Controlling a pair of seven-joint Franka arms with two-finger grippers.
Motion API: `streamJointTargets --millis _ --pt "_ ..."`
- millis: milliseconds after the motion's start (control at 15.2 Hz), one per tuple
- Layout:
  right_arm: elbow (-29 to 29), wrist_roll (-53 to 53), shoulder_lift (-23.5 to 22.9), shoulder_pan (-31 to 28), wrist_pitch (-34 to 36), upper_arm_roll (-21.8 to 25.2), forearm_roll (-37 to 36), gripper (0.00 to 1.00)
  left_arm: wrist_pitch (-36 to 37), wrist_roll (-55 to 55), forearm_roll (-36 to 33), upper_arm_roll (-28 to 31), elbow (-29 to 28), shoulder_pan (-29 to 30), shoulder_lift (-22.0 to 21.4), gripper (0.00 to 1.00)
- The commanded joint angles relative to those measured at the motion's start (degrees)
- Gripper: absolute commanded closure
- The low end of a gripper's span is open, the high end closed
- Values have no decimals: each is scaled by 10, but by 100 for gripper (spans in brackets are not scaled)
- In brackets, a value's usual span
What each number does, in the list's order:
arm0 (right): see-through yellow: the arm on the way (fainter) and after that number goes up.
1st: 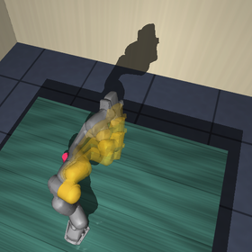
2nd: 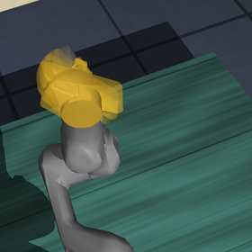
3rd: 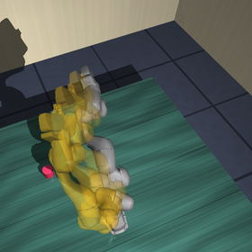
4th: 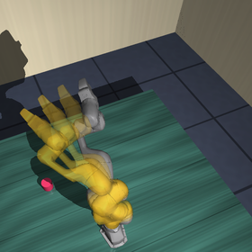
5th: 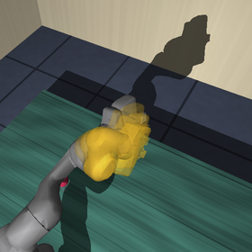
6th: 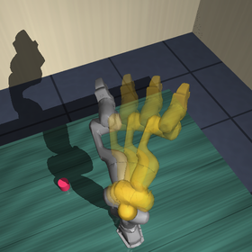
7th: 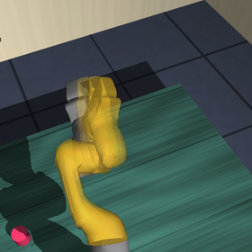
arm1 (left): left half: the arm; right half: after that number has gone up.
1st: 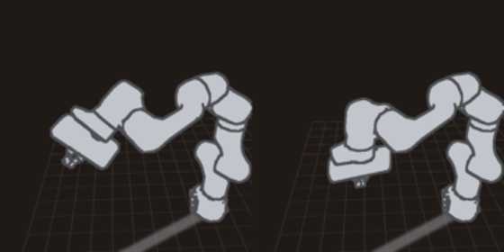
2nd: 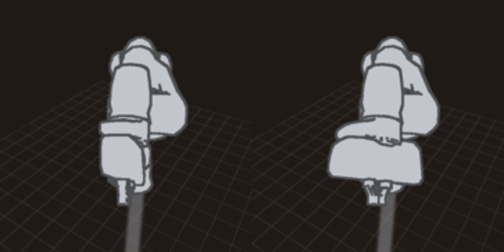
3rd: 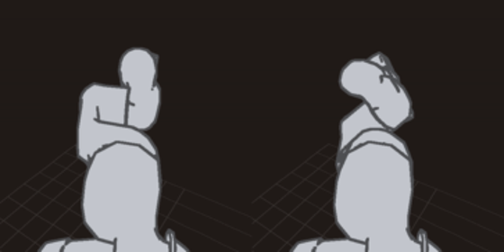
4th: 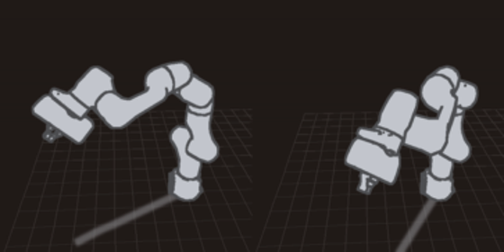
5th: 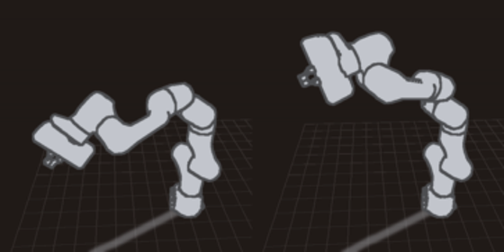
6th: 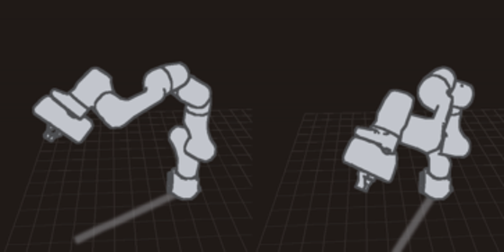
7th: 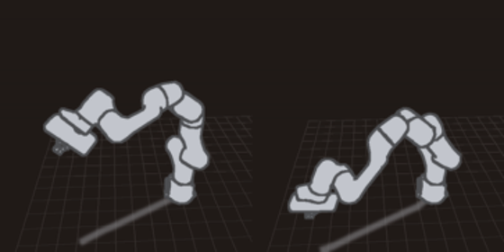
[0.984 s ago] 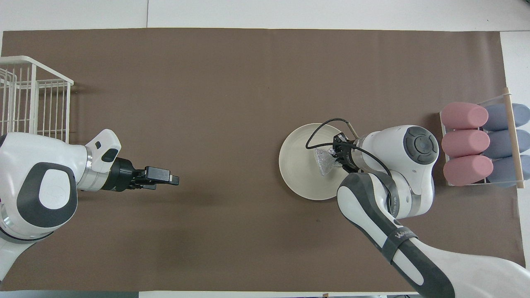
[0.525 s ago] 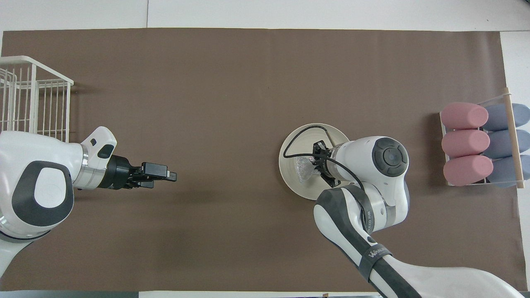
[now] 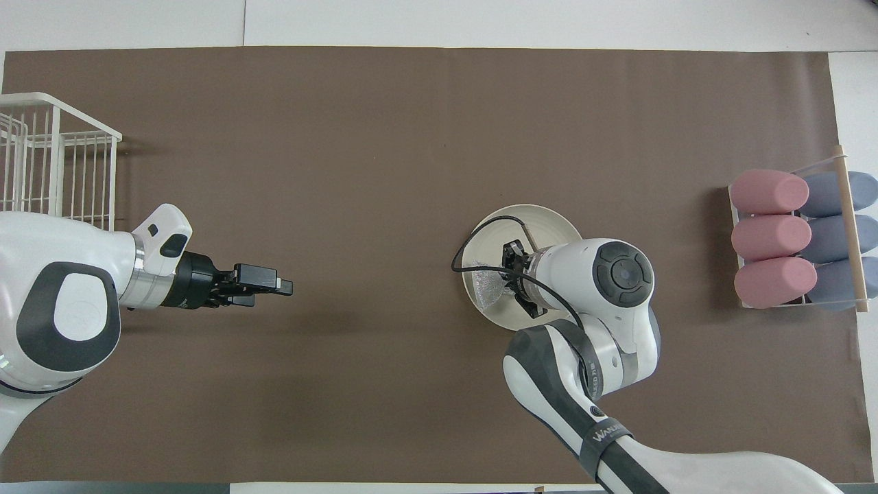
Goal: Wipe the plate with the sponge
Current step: 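Rub the scrubber over the white plate with the right gripper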
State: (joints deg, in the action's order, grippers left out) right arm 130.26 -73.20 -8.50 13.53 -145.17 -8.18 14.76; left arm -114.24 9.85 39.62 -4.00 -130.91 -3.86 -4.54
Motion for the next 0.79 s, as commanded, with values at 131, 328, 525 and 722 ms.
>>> streamJointTargets --millis 131,328,525,722 --pt "11 99 1 -48 4 -3 16 100 -4 -11 -12 -4 9 6 7 0" --pt "12 85 2 -37 4 -3 16 100 -4 -11 -12 -4 9 6 7 0" --pt "12 0 2 3 0 -3 16 100 -4 -11 -12 -4 9 6 7 0" --pt "11 -93 -1 50 -18 -3 16 100 -4 -11 -12 -4 10 5 7 0"
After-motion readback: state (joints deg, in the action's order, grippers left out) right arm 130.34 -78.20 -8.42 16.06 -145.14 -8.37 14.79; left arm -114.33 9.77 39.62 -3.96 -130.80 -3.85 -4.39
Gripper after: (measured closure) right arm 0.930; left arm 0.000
